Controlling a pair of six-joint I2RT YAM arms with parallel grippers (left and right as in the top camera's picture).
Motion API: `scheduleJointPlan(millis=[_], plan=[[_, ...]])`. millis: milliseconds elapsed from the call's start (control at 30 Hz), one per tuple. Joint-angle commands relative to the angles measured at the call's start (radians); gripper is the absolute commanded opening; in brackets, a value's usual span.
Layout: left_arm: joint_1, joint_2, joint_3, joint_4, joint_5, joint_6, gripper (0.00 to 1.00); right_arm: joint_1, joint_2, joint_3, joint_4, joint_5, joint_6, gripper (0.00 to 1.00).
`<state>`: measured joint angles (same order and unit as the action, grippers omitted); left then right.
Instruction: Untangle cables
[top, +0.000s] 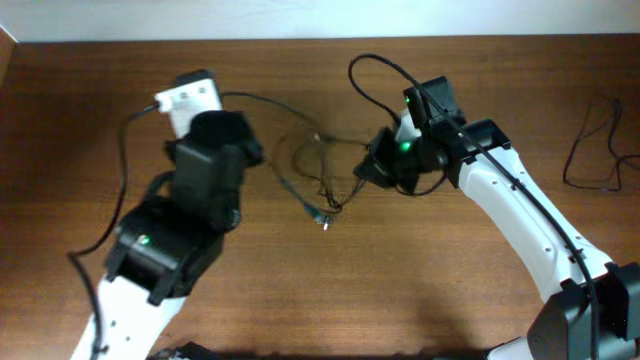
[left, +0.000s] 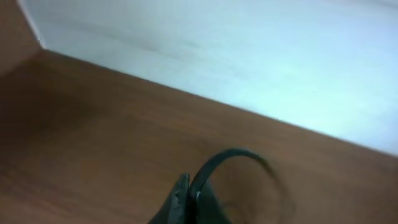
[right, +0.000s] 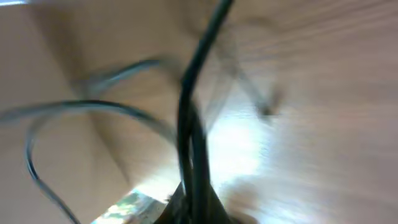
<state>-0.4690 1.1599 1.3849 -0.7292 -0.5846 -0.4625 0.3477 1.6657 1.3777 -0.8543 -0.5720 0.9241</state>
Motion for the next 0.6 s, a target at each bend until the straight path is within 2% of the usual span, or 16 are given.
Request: scheduleJointPlan(millis=[0,100,233,300,333,367,400,433,467,500,567], plan=[[0.13,-0.095,0.012,-0.014,-0.037,-0.007,0.0,-0.061,-0.024,0.002,-0.1,0.279,-0.117,0.04],[0.255,-0.153,0.012,-0.014,-0.037,0.024,0.0,-0.187,-0.024,0.002,-0.231,0.583,-0.135,0.04],[0.427,-0.162,0.012,-0.015,-0.04,0.03,0.0,-0.372,-0.024,0.002,-0.269,0.612,-0.202,0.04],[0.462,-0.162,0.012,-0.014,-0.04,0.03,0.0,-0.414,-0.024,0.002,-0.258,0.613,-0.297,0.04],[0.473,-0.162,0.012,-0.015,-0.04,0.03,0.0,-0.431,-0.024,0.002,-0.257,0.611,-0.296,0.04],[0.481,-0.161,0.012,-0.015,-0.04,0.03,0.0,-0.448,-0.024,0.002,-0.257,0.611,-0.297,0.11],[0.485,-0.161,0.012,-0.016,-0.041,0.03,0.0,-0.468,-0.024,0.002,-0.258,0.61,-0.296,0.39],[0.485,-0.161,0.012,-0.015,-0.041,0.03,0.0,-0.483,-0.024,0.002,-0.261,0.61,-0.296,0.47],[0.485,-0.161,0.012,-0.015,-0.04,0.03,0.0,-0.496,-0.024,0.002,-0.265,0.61,-0.296,0.78],[0.485,-0.161,0.012,-0.015,-0.033,0.03,0.0,-0.5,-0.024,0.002,-0.266,0.61,-0.3,0.86],[0.485,-0.161,0.012,-0.015,-0.026,0.029,0.0,-0.499,-0.024,0.002,-0.266,0.606,-0.303,0.92]])
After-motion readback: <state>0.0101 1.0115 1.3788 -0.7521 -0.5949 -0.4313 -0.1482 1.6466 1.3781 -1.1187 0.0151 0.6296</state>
